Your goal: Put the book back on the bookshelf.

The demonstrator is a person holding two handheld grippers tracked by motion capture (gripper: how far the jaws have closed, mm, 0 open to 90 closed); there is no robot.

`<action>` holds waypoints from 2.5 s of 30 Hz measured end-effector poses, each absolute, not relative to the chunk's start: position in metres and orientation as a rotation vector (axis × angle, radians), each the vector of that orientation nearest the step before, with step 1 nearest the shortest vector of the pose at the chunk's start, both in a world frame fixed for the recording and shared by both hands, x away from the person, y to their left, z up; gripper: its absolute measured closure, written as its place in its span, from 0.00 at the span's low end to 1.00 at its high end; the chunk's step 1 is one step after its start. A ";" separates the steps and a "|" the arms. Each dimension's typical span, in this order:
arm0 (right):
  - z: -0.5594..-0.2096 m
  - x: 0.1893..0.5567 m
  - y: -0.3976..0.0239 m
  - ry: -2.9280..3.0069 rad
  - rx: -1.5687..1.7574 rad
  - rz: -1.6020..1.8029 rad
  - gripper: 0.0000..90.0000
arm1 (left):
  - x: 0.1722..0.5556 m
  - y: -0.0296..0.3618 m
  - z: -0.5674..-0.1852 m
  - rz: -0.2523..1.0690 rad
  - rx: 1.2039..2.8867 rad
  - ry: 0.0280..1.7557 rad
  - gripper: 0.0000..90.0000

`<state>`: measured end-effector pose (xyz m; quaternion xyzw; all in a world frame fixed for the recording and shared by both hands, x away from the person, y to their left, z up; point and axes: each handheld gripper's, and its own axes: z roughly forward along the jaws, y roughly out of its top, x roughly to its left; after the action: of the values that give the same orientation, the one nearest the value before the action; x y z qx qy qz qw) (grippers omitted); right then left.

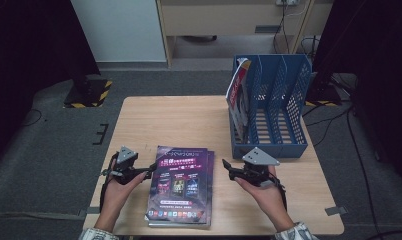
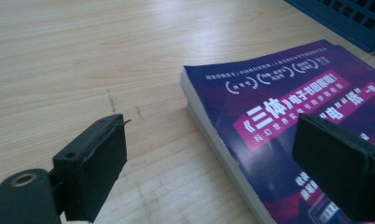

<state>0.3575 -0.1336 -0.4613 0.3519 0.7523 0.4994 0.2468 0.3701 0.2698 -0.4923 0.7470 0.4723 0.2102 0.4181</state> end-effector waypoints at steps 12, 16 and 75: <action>-0.482 0.357 -0.105 2.201 0.886 1.344 0.44 | 0.366 0.253 -0.497 0.500 1.914 1.137 0.24; -0.487 0.360 -0.097 2.223 0.901 1.353 0.46 | 0.367 0.251 -0.497 0.506 1.917 1.131 0.24; -0.517 0.376 -0.079 2.363 1.037 1.287 0.26 | 0.377 0.240 -0.513 0.400 1.975 1.121 0.32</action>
<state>0.3760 -0.0793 -0.5172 0.3567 0.8126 0.4427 0.1283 0.3766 0.2399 -0.5132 0.7829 0.4443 0.1586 0.4056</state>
